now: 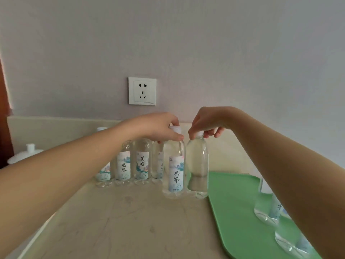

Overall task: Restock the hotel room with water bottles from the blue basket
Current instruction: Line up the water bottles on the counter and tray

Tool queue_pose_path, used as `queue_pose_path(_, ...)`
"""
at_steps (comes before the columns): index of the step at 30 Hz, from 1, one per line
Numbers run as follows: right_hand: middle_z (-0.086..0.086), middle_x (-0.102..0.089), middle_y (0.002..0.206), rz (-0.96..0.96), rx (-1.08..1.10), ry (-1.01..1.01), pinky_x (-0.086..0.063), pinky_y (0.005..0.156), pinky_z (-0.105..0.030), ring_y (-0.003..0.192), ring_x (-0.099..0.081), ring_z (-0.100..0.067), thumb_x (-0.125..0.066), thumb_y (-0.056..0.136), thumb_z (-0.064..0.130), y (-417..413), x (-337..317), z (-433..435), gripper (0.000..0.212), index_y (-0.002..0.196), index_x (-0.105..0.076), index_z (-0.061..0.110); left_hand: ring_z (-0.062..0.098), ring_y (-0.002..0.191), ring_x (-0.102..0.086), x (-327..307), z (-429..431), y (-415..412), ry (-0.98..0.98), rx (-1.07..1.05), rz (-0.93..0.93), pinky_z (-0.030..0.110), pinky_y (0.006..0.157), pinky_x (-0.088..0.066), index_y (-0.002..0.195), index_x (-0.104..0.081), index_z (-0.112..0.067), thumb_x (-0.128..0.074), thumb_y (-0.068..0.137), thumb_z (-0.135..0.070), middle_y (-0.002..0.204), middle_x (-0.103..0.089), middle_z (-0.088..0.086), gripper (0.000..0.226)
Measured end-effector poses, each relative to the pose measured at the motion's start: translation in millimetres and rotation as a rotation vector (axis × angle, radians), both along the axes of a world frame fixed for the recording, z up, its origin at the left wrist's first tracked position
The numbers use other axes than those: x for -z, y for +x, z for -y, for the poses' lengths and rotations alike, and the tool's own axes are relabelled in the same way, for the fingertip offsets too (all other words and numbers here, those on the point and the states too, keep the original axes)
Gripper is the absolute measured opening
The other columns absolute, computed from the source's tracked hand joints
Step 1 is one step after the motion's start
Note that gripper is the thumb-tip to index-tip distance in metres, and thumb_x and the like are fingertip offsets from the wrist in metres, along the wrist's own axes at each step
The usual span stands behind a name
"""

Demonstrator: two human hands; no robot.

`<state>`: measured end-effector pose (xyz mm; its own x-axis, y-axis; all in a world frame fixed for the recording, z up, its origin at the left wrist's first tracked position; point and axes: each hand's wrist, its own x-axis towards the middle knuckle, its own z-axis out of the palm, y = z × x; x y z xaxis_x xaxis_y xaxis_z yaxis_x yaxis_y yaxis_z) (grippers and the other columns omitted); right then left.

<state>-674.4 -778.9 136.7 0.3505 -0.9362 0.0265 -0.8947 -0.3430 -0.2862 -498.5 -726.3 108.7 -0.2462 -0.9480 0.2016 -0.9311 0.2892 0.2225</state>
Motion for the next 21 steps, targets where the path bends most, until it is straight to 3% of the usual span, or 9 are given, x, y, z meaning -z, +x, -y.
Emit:
queue_pose_path(10,-0.001,-0.065,0.067,-0.009,-0.284,0.033,-0.051,0.056,-0.021,0.063,-0.053,-0.017,-0.076,0.074,0.034,96.3,18.5,-17.2,0.025,0.094,-0.076,0.019,0.014,0.064,-0.065,13.8,-50.3,116.0,0.031,-0.204,0.02,0.029,0.063,-0.045,0.088,-0.054,-0.032,-0.066,0.088,-0.047,0.076,-0.07,0.002,0.019)
queue_pose_path(14,-0.002,-0.065,0.07,0.011,-0.349,0.002,-0.054,0.059,-0.025,0.066,-0.056,-0.015,-0.074,0.077,0.033,118.3,30.7,-18.7,0.027,0.098,-0.076,0.016,0.021,0.075,-0.07,18.9,-64.1,152.3,0.046,-0.258,0.023,0.032,0.064,-0.049,0.092,-0.059,-0.031,-0.066,0.089,-0.046,0.086,-0.072,0.004,0.017)
queue_pose_path(18,0.0,-0.061,0.064,0.052,-0.38,-0.066,-0.048,0.048,-0.019,0.062,-0.057,-0.013,-0.073,0.08,0.033,133.5,41.5,-19.5,0.027,0.097,-0.075,0.012,0.017,0.076,-0.071,28.2,-65.6,175.4,0.06,-0.297,0.021,0.034,0.066,-0.051,0.094,-0.059,-0.033,-0.064,0.09,-0.045,0.09,-0.071,0.0,0.014)
queue_pose_path(21,0.0,-0.062,0.062,0.08,-0.375,-0.146,-0.047,0.043,-0.019,0.062,-0.061,-0.015,-0.072,0.082,0.034,141.2,45.3,-18.0,0.03,0.096,-0.075,0.007,0.018,0.079,-0.071,33.9,-60.7,187.5,0.047,-0.318,-0.017,0.044,0.072,-0.057,0.095,-0.059,-0.035,-0.063,0.089,-0.045,0.091,-0.072,0.001,0.013)
